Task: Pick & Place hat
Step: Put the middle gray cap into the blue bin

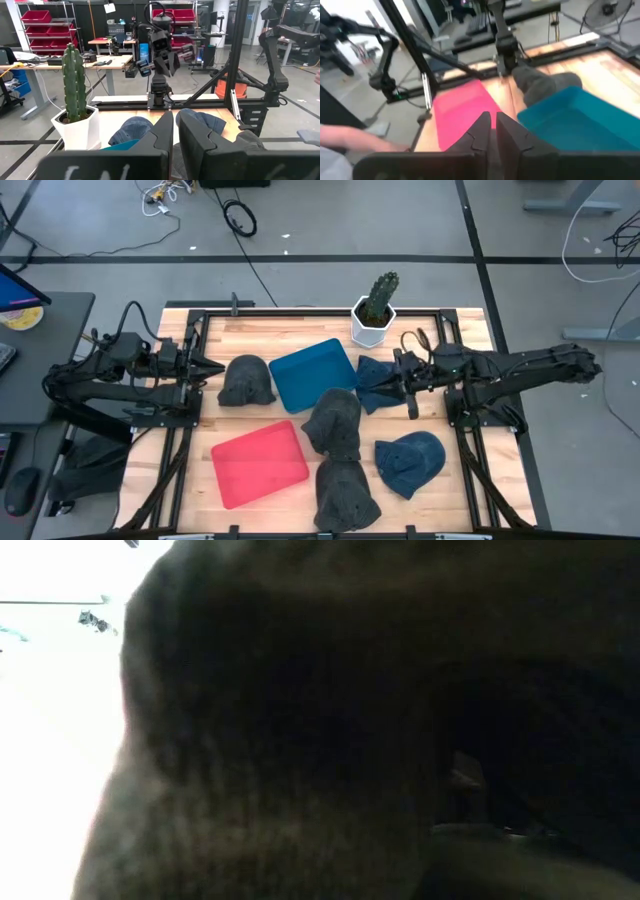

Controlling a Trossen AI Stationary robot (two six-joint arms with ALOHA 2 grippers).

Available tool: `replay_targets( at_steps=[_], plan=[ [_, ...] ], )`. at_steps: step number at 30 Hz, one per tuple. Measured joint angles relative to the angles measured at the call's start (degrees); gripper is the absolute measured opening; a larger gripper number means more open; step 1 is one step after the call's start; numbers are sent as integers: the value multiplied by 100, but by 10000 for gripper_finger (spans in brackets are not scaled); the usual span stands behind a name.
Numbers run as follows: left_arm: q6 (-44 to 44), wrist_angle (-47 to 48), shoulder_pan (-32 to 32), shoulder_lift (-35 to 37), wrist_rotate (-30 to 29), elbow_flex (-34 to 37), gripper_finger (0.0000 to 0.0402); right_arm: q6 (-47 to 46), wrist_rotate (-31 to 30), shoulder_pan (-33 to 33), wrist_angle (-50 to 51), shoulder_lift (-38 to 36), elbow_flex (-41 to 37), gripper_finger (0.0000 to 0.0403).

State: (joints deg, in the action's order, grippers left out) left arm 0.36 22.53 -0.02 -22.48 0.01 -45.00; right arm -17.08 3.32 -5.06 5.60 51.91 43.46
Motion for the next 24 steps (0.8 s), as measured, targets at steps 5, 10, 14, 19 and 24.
replay_targets(
  at_steps=[5, 10, 14, 19, 24],
  plan=[
    [0, -2, -1, 0, 0, -2, 30, -46, -388, -315, 586, 376, 318, 34],
    [0, 0, -2, 0, 1, 1, 30, -239, -1174, -701, 1665, 865, 753, 34],
    [0, 0, -1, 0, 0, 0, 30, -348, -1559, -1000, 2123, 1286, 1036, 34],
    [0, -3, 0, 0, 1, -2, 30, -348, -1644, -1275, 2099, 1755, 1133, 28],
    [0, 1, 0, 0, 0, 0, 30, -308, -1344, -1318, 2158, 2122, 1133, 25]
  ],
)
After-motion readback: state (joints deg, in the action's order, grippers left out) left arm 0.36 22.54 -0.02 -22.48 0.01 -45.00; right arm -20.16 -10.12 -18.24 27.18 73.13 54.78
